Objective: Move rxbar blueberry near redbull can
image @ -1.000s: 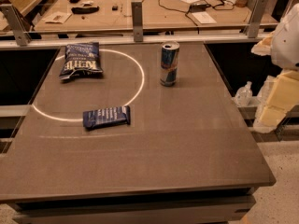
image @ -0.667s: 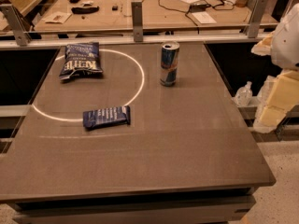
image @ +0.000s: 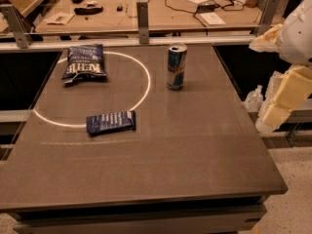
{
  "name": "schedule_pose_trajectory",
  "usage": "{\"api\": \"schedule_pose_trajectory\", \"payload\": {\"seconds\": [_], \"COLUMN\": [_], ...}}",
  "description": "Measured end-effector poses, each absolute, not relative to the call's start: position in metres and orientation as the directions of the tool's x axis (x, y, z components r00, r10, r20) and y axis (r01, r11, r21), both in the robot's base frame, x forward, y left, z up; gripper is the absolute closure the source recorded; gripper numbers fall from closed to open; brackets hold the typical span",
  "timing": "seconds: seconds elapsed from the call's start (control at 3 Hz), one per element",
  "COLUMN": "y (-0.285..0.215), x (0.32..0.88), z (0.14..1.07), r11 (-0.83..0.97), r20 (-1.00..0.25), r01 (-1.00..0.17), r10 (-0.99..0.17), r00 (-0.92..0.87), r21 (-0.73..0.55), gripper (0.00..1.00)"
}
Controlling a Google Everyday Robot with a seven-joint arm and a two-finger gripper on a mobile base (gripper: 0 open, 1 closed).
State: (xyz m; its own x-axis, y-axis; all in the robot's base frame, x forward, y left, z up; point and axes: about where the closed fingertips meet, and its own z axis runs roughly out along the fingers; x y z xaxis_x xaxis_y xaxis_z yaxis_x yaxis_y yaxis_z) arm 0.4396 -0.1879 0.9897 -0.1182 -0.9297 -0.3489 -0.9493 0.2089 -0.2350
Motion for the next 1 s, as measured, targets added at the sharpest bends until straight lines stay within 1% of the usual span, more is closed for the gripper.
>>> {"api": "schedule_pose_trajectory", "payload": {"seconds": [0.33,0.67,1.0], "y": [-0.142,-0.104,-0.076], "x": [0.429,0.42,0.426], "z": [0.99,0.98,0.964], "r11": [0.101,0.095,0.102], "r20": [-0.487,-0.572,-0.608], "r01": [-0.963,-0.957,-0.964], "r10": [-0.873,-0.816,-0.79], "r00": [0.034,0.082,0.072], "r21": [-0.248,-0.274,-0.247], "gripper": [0.0,0.0,0.0]}}
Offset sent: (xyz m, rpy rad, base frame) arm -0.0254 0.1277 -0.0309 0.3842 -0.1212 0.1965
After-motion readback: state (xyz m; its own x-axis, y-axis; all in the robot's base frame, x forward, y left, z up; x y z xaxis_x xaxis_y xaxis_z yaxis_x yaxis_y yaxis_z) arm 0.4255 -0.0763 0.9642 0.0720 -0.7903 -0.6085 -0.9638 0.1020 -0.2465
